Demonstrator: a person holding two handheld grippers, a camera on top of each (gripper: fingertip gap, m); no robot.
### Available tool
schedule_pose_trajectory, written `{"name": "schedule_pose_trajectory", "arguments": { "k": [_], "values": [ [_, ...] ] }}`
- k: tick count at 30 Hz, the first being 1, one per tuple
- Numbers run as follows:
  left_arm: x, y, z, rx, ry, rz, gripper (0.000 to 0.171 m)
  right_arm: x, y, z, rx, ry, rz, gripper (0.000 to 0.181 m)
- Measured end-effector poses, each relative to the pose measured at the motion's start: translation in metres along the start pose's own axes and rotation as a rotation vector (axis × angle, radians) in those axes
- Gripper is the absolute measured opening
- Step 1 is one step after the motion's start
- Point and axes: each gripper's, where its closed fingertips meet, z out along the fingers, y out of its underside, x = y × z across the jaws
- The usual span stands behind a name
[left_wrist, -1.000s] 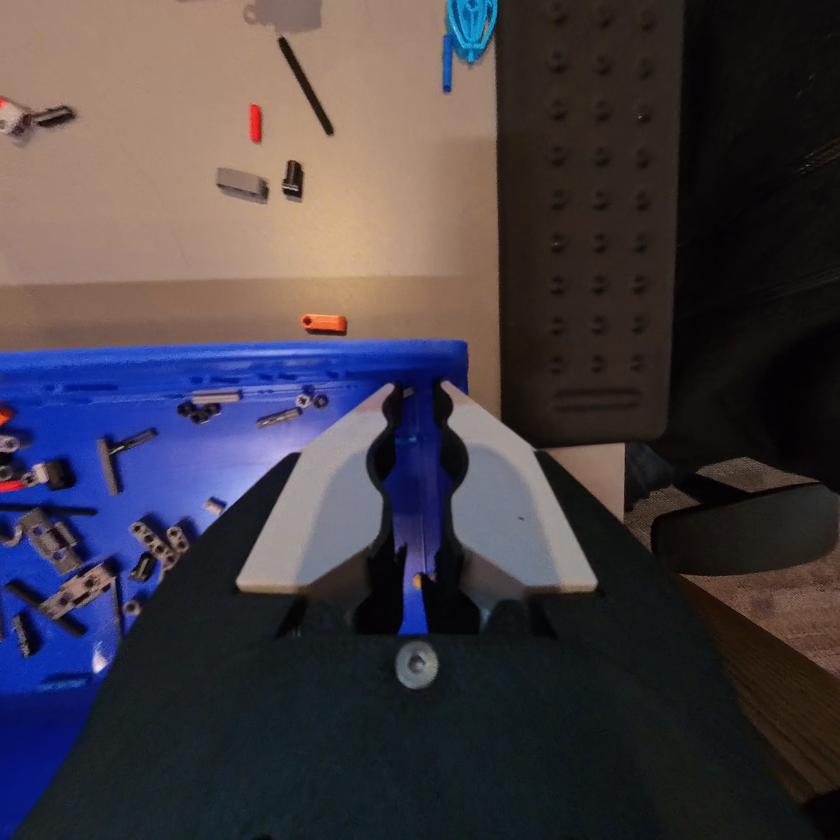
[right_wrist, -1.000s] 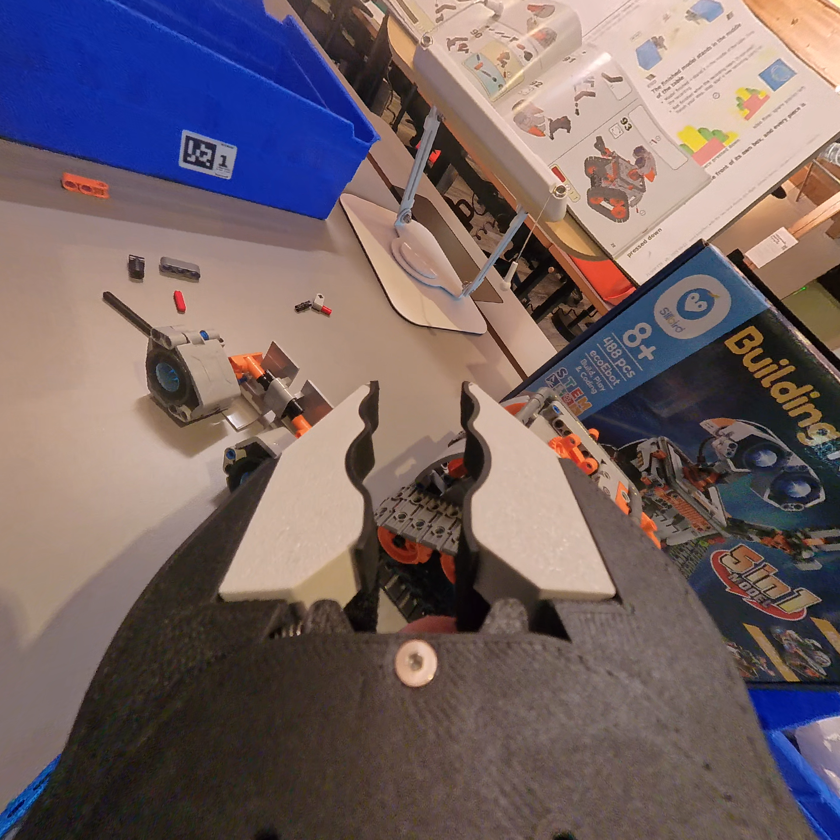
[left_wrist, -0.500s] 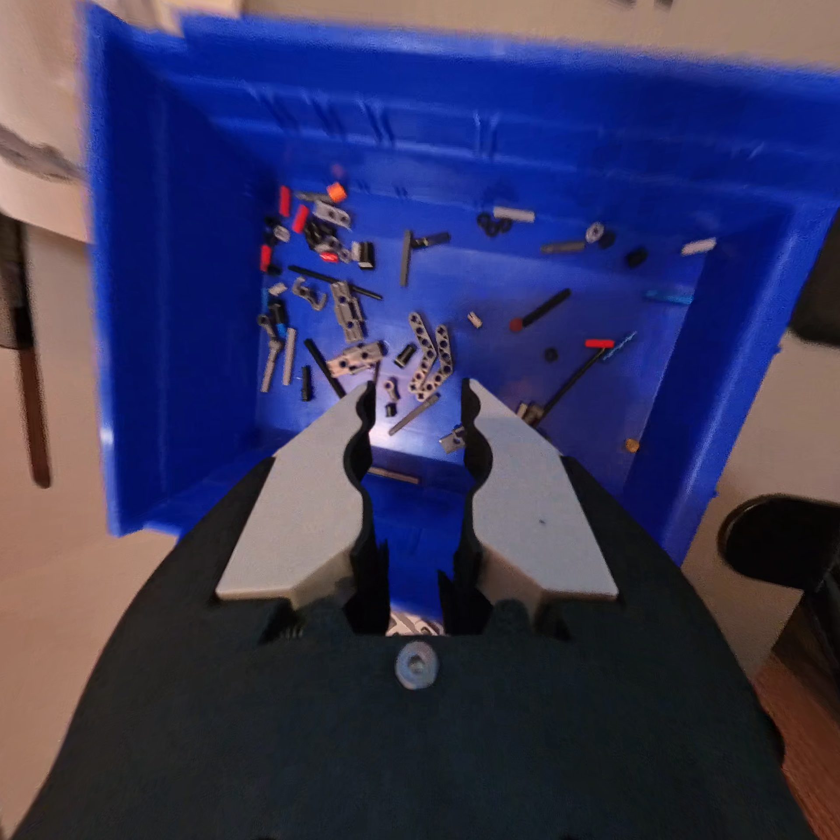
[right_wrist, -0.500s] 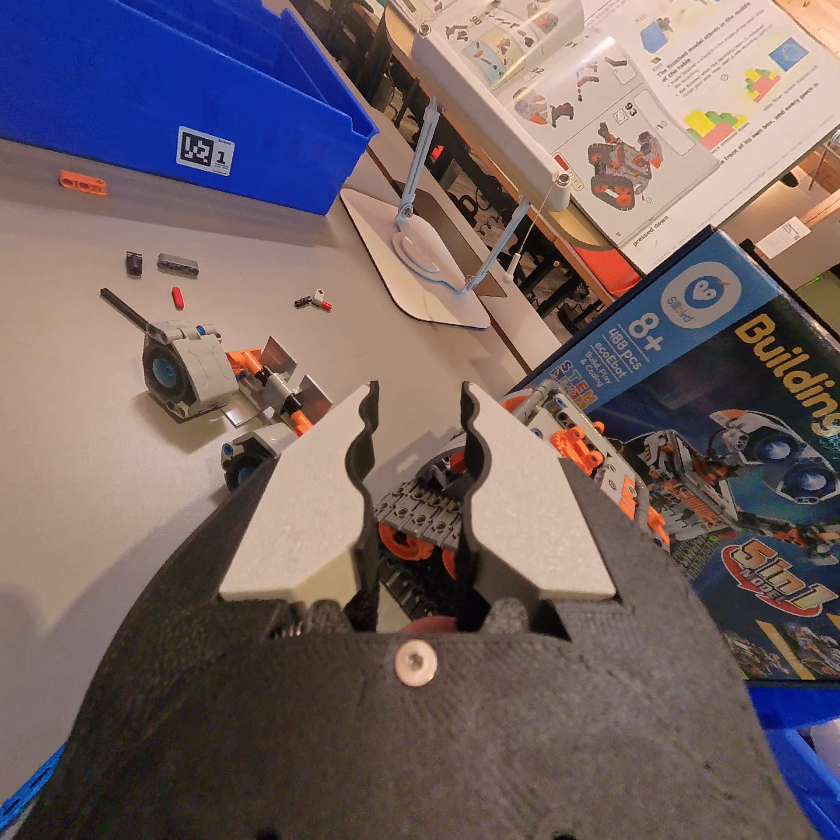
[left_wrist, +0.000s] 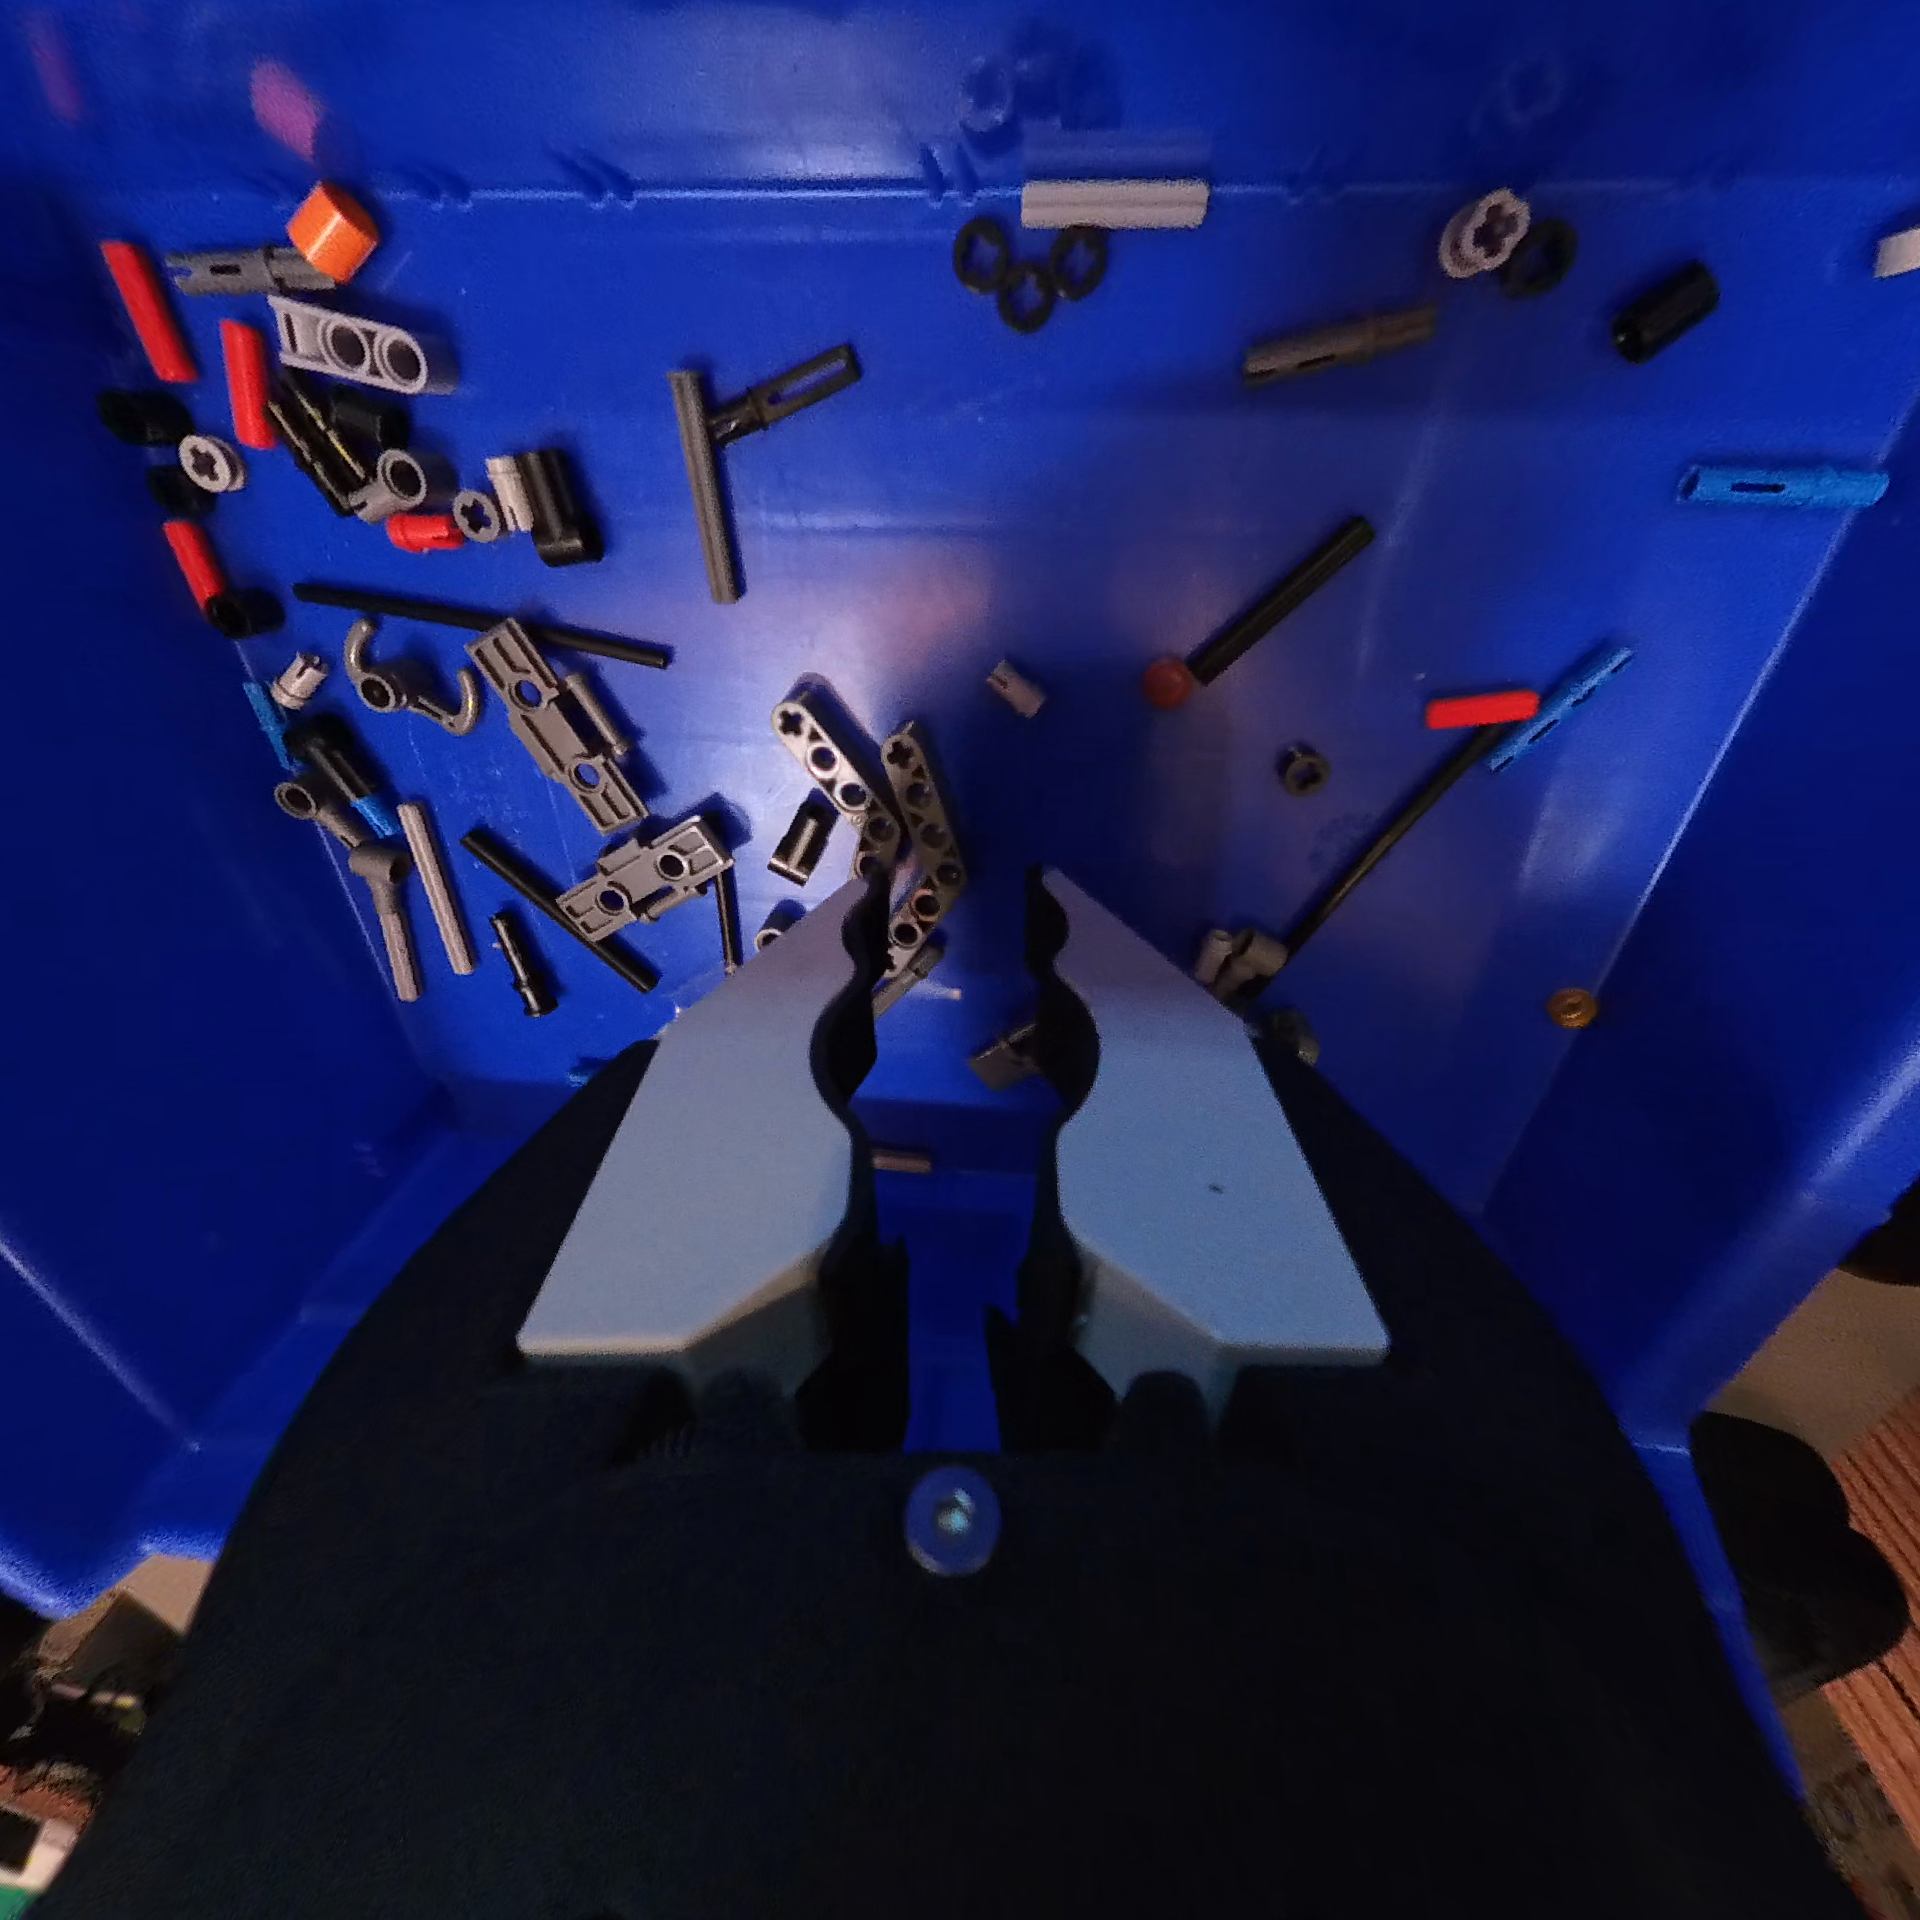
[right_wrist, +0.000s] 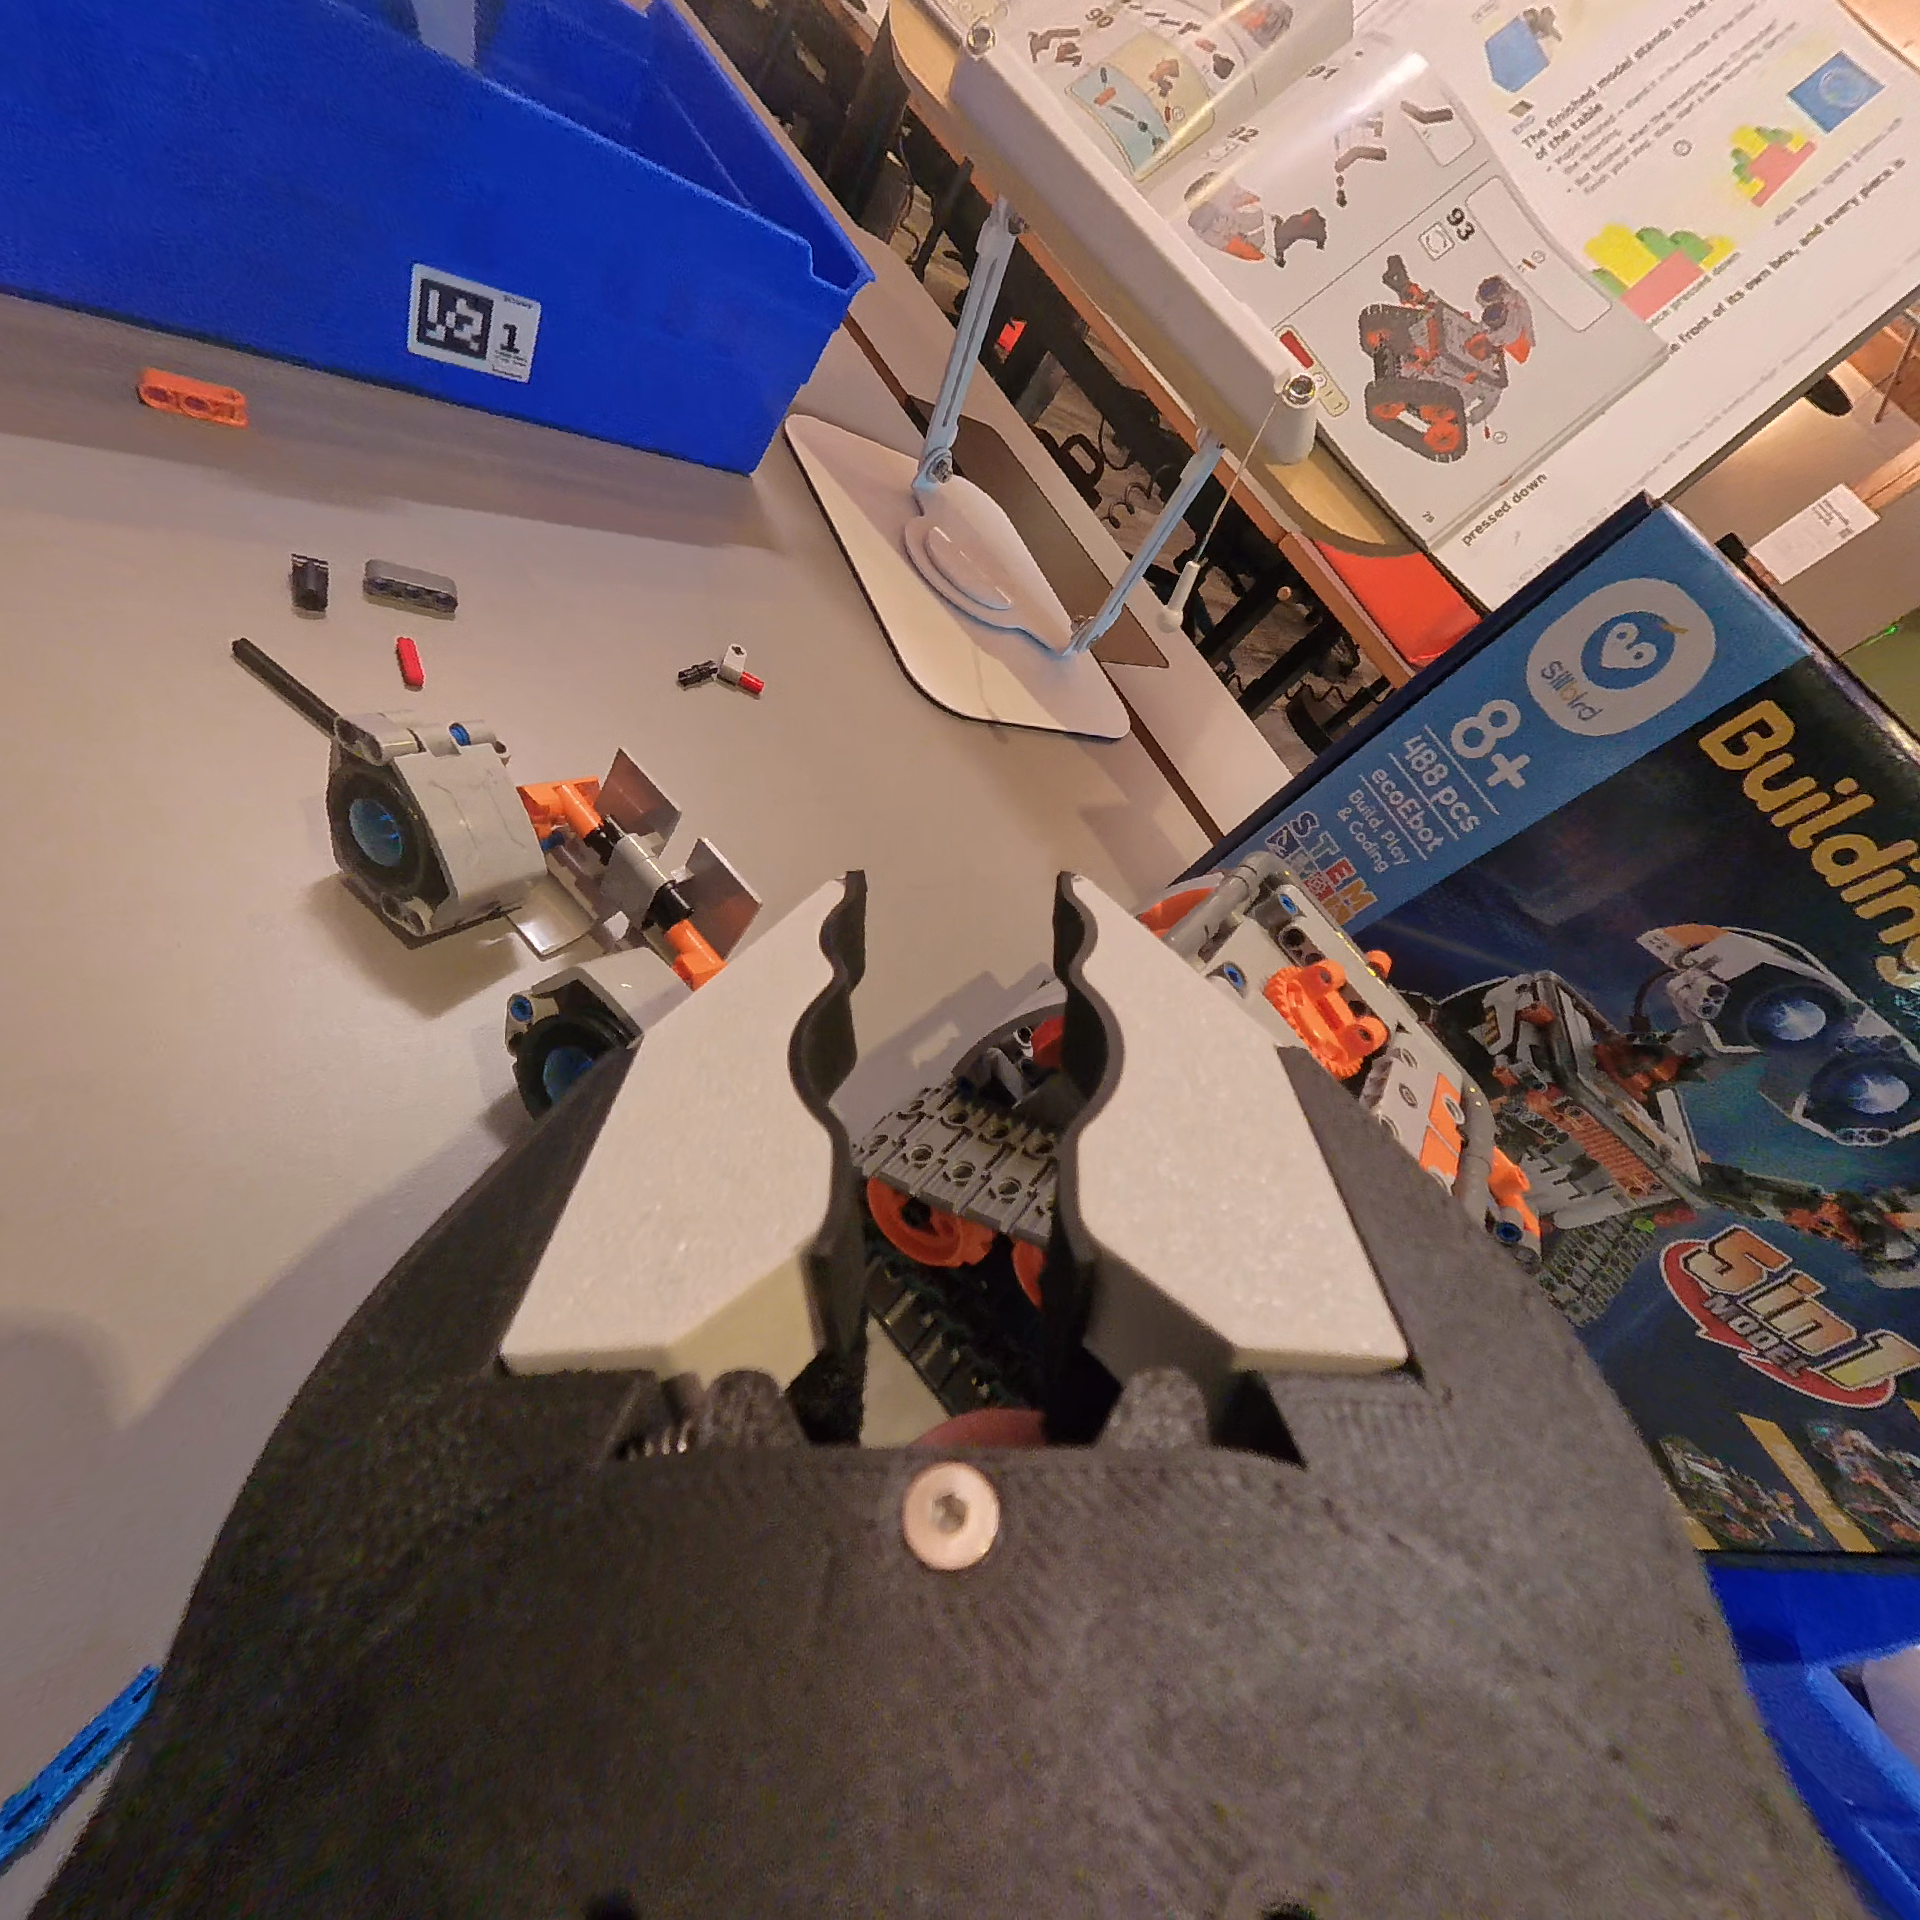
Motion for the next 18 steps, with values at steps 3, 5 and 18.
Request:
{"name": "schedule_pose_trajectory", "arguments": {
  "k": [3, 5, 18],
  "values": [
    [-0.001, -0.003, 0.001, -0.008, 0.001, 0.014, 0.021, -0.001, 0.0, -0.001, -0.001, -0.001, -0.007, 0.034],
    [-0.005, -0.008, 0.001, 0.002, -0.017, 0.023, 0.016, -0.001, -0.001, -0.002, 0.002, 0.003, -0.011, 0.034],
    [0.006, -0.024, -0.001, 0.106, -0.079, 0.033, 0.006, -0.001, -0.008, -0.008, 0.026, 0.009, -0.03, 0.034]
  ]
}}
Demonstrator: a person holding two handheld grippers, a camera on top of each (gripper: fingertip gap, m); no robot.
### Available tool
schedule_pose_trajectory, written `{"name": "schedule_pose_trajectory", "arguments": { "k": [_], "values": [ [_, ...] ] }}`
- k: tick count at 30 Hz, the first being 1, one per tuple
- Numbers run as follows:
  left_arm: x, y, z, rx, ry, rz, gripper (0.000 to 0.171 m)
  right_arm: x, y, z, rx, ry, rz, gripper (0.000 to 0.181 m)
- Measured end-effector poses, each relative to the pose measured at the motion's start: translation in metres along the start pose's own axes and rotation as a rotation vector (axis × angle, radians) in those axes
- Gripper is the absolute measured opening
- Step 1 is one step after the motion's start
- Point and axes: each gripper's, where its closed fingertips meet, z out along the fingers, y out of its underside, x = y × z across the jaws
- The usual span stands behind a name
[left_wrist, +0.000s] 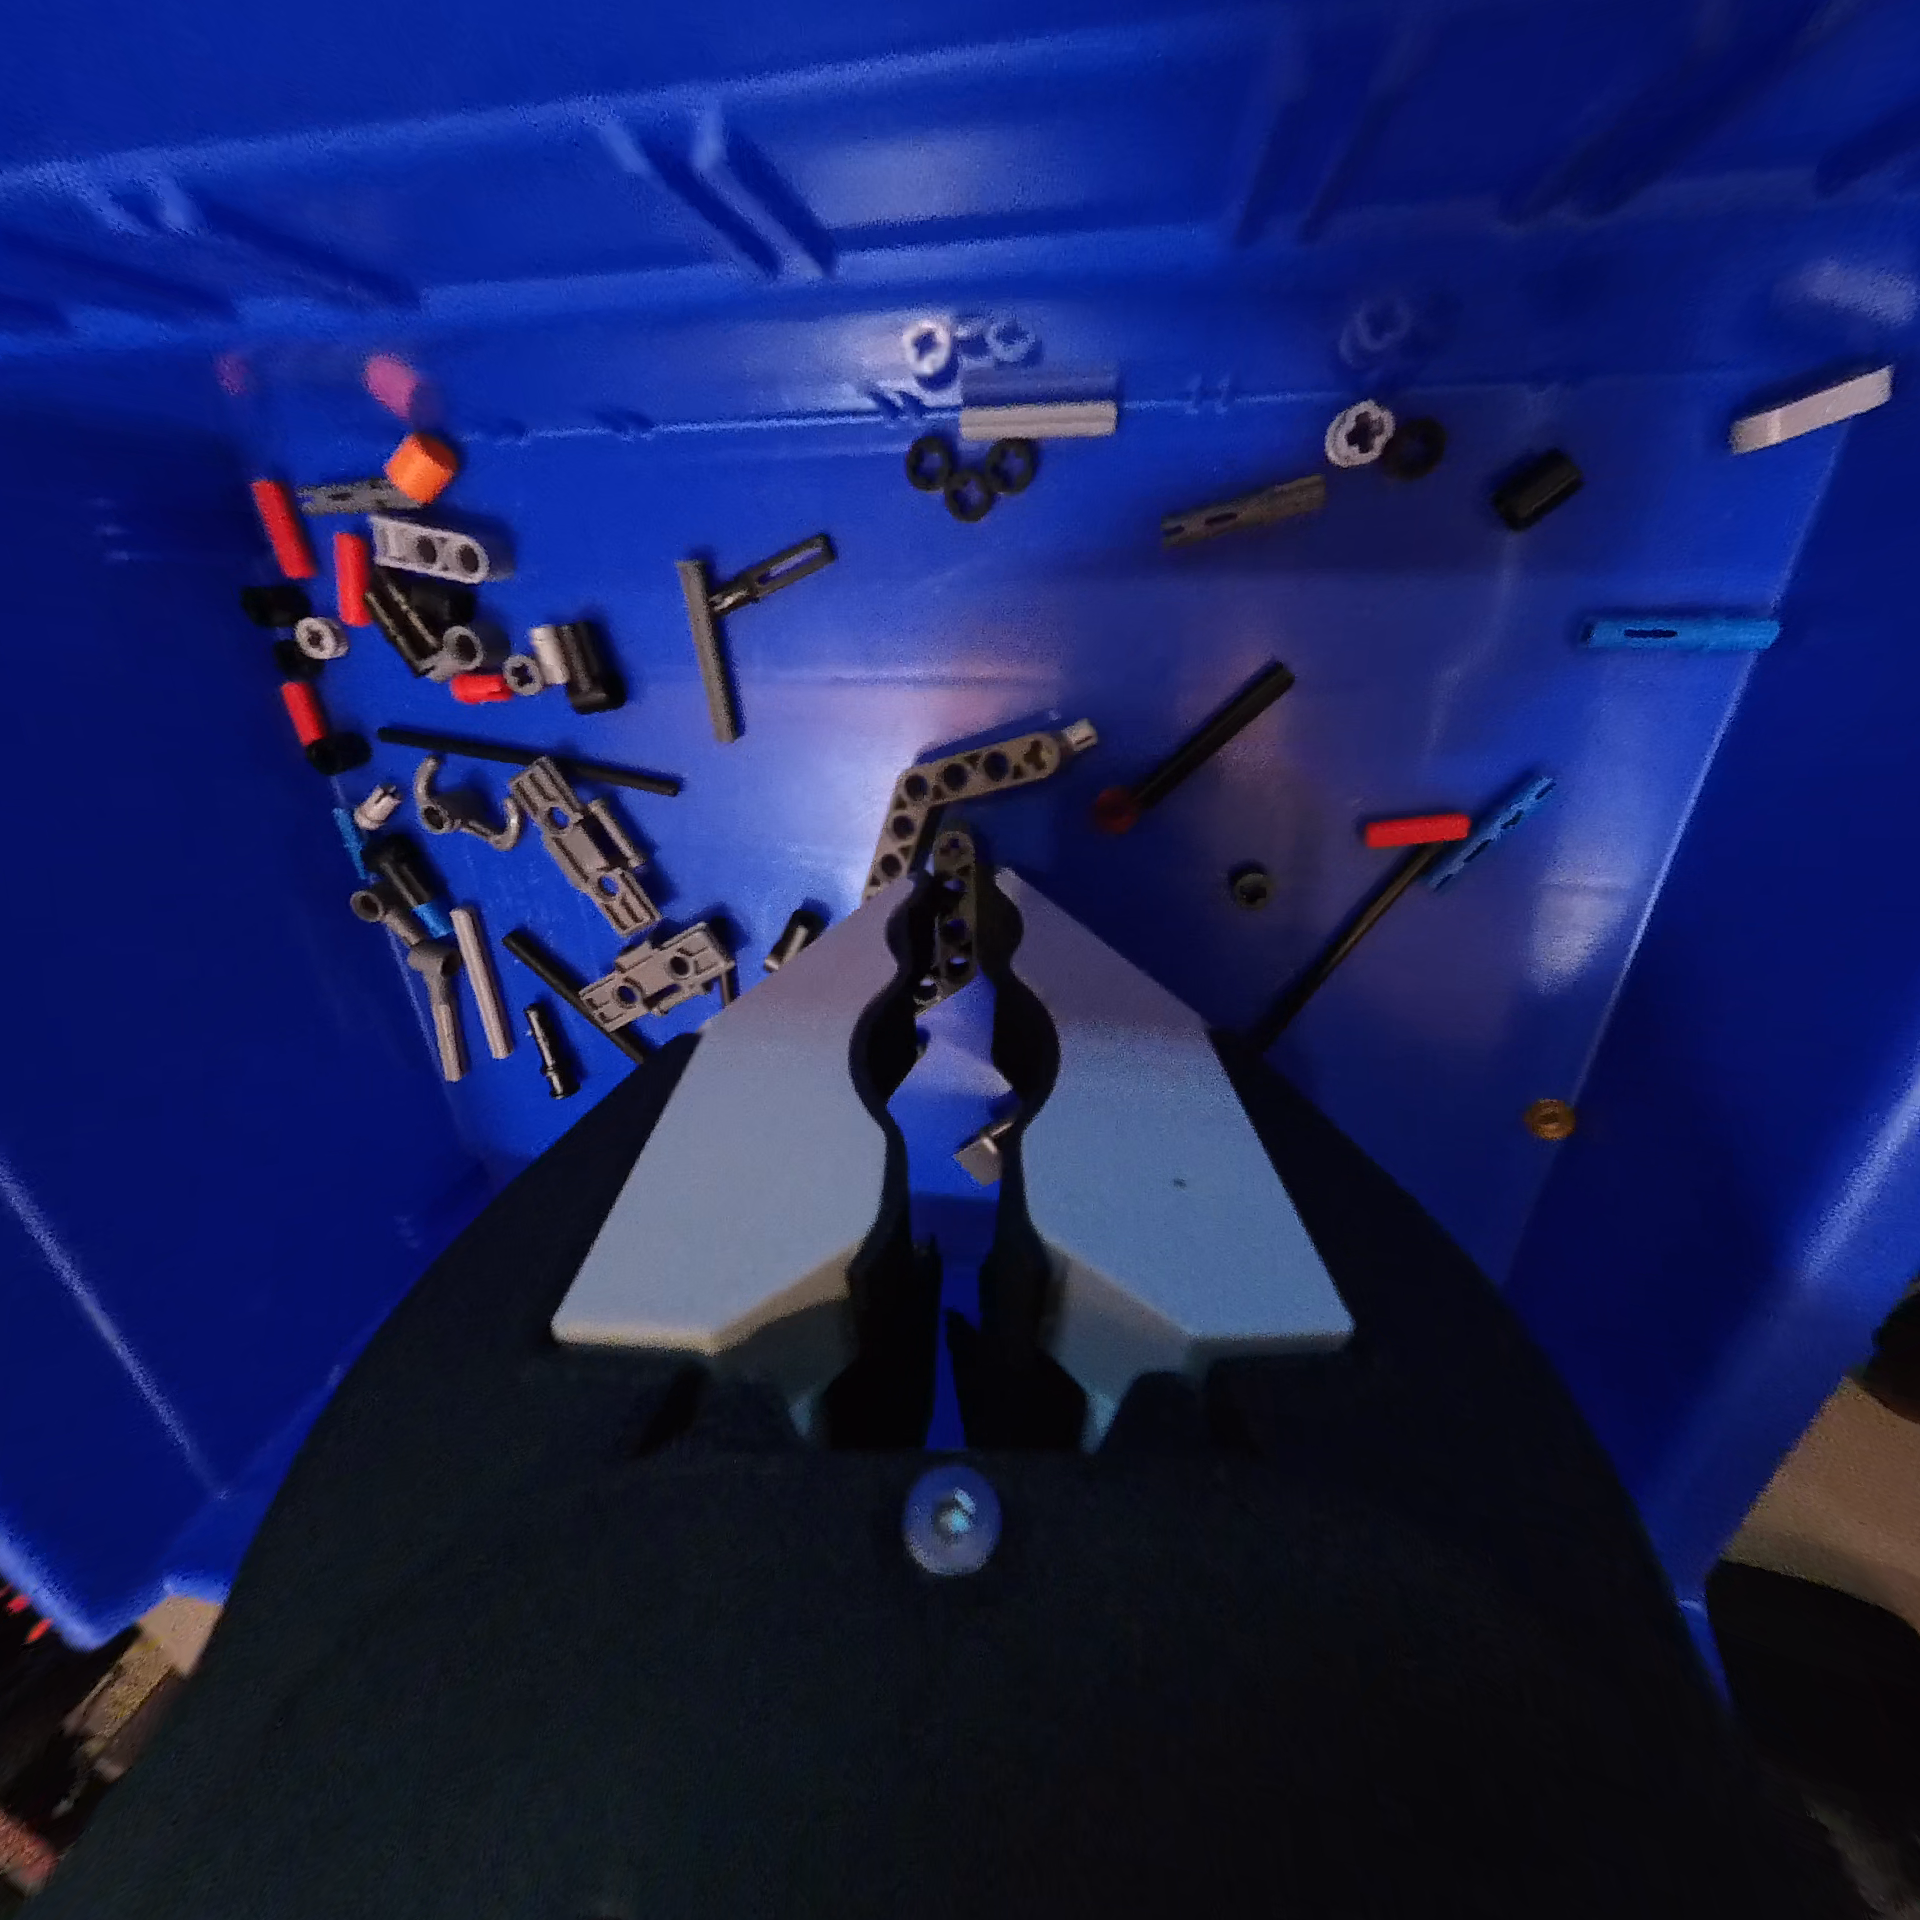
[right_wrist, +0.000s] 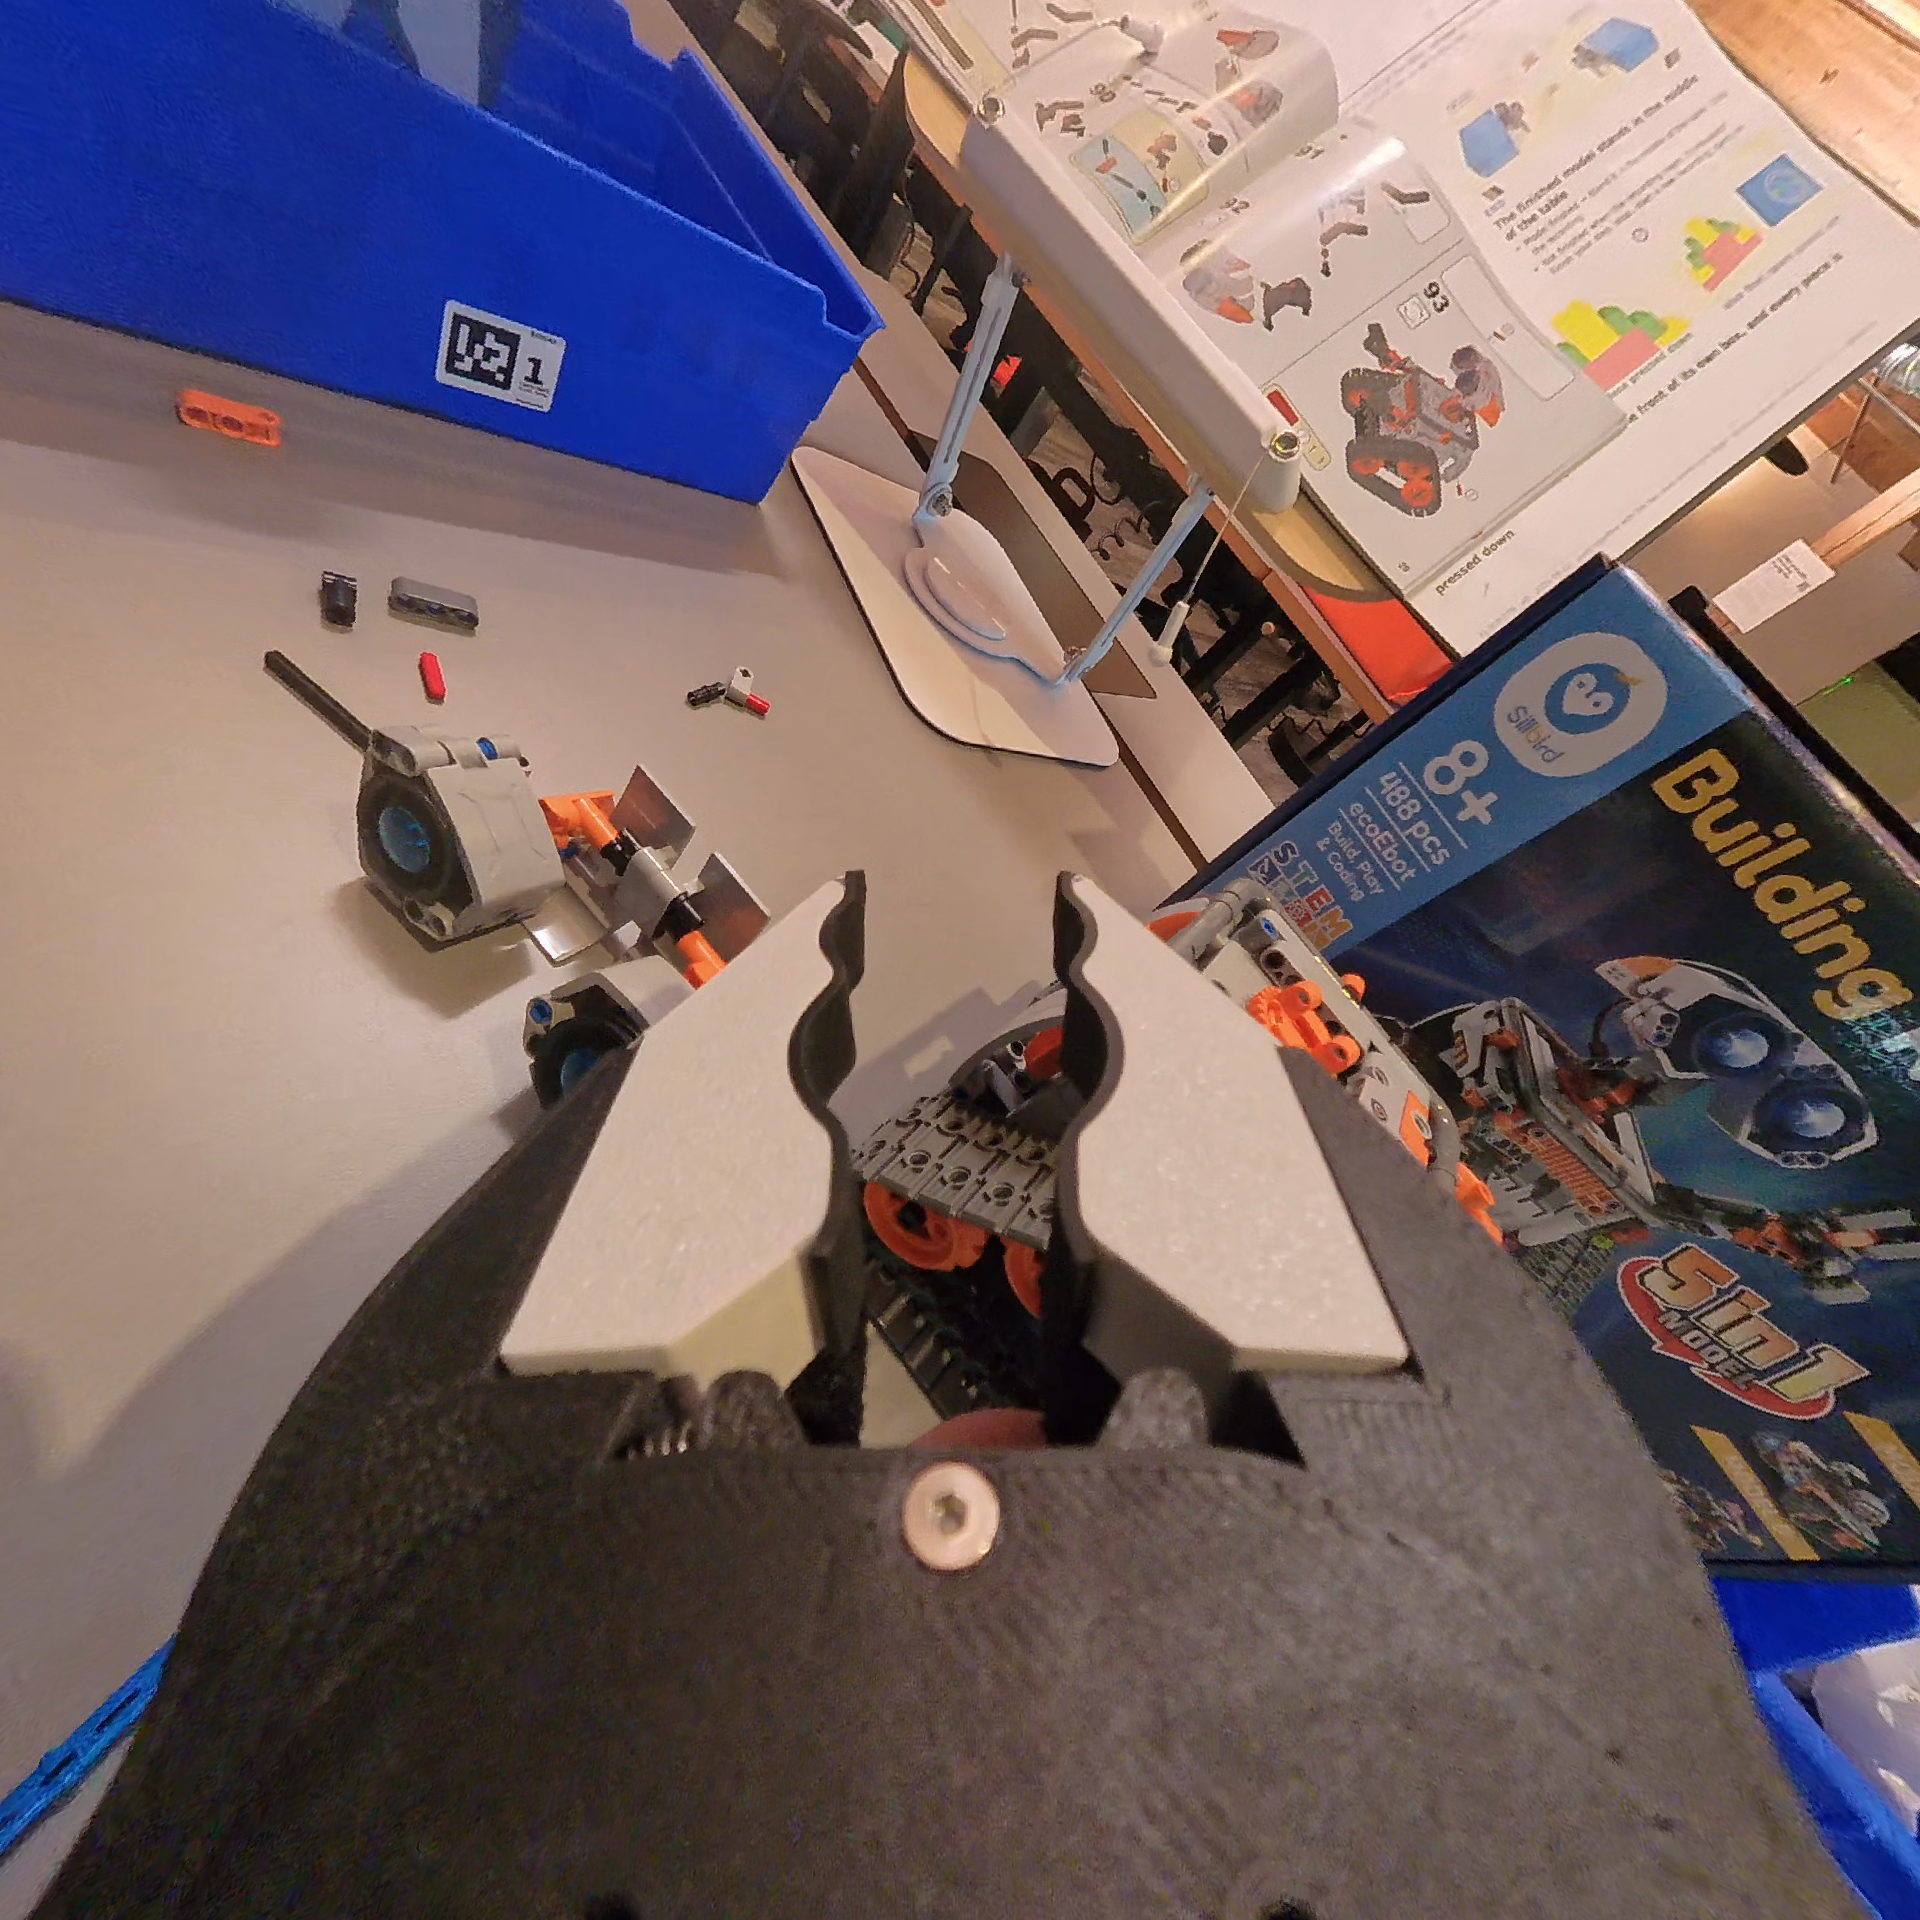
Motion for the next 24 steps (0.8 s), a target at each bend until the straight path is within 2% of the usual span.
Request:
{"name": "schedule_pose_trajectory", "arguments": {
  "k": [4, 11, 14, 19, 21, 24],
  "values": [
    [-0.01, -0.01, -0.028, 0.12, -0.051, -0.005, 0.006, 0.001, -0.003, -0.003, 0.014, 0.008, -0.001, 0.034],
    [-0.018, -0.013, -0.062, 0.194, -0.175, 0.023, 0.006, 0.001, -0.005, -0.002, 0.02, 0.004, -0.003, 0.034],
    [-0.02, -0.028, -0.088, 0.269, -0.216, 0.011, 0.005, 0.001, -0.01, -0.002, 0.039, 0.001, 0.007, 0.034],
    [-0.017, -0.092, -0.14, 0.339, -0.302, 0.124, 0.005, -0.001, -0.012, -0.001, 0.039, -0.005, -0.001, 0.034],
    [-0.013, -0.116, -0.144, 0.293, -0.275, 0.181, 0.005, -0.001, -0.012, -0.002, 0.041, -0.001, -0.005, 0.034],
    [-0.018, -0.163, -0.137, 0.295, -0.248, 0.227, 0.005, 0.0, -0.013, -0.004, 0.048, 0.004, -0.005, 0.034]
  ]
}}
